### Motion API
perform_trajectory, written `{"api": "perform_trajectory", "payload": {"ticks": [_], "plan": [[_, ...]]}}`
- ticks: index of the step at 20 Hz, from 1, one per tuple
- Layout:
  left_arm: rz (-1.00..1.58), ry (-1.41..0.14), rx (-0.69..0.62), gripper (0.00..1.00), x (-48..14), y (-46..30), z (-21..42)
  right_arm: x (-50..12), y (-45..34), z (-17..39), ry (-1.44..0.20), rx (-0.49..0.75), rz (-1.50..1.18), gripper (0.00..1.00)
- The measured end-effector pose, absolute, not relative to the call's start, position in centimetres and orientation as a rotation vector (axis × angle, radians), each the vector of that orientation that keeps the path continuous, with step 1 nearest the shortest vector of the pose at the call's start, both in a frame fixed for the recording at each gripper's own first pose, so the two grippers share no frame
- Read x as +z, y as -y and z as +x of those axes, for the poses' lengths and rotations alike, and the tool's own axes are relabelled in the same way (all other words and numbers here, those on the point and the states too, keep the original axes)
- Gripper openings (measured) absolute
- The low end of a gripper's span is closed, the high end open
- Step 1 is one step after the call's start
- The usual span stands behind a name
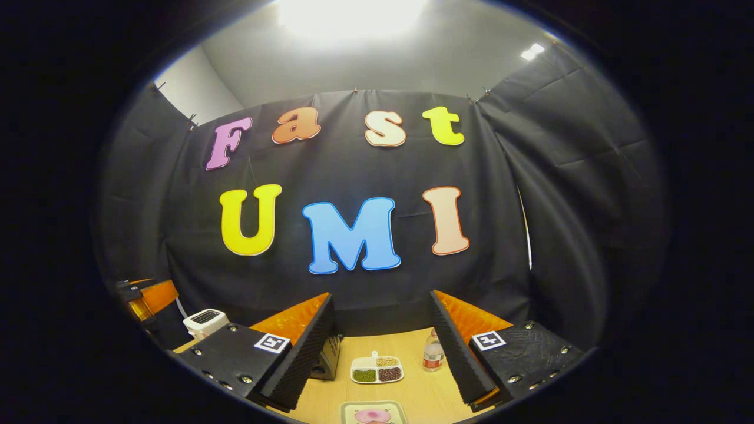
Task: Open the electric oven with the left hand, put the food in, and close the electric oven.
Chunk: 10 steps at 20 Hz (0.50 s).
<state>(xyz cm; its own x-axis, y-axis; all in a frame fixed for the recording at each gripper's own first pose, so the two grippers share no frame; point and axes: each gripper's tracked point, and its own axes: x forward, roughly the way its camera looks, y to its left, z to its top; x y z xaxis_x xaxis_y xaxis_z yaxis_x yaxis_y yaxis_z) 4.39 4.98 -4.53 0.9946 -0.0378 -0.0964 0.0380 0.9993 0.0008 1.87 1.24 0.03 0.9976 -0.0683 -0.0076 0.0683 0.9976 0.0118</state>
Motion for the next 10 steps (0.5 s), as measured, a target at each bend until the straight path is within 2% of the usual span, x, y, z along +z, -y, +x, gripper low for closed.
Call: {"api": "perform_trajectory", "payload": {"ticks": [2, 3, 6, 7, 9, 10], "plan": [[-0.01, -0.182, -0.047, 0.98, -7.9, -5.3, 6.3, -0.9, -1.2, 2.2, -0.027, -0.055, 0.003, 0.97], [-0.014, -0.223, -0.058, 0.94, -9.6, -5.4, 7.4, -1.4, -1.2, 2.4, -0.039, -0.05, -0.002, 0.97], [0.019, -0.324, -0.059, 0.98, -14.3, -6.5, 11.0, -2.8, -0.9, 2.9, -0.076, -0.051, -0.017, 0.97], [0.029, -0.344, -0.057, 0.92, -15.8, -6.9, 12.1, -3.3, -0.7, 3.0, -0.088, -0.058, -0.021, 0.97], [0.05, -0.387, -0.055, 0.98, -18.6, -7.7, 14.3, -4.0, -0.5, 3.2, -0.109, -0.065, -0.024, 0.97], [0.064, -0.408, -0.055, 0.92, -20.2, -8.2, 15.4, -4.3, -0.3, 3.4, -0.119, -0.072, -0.03, 0.97]]}}
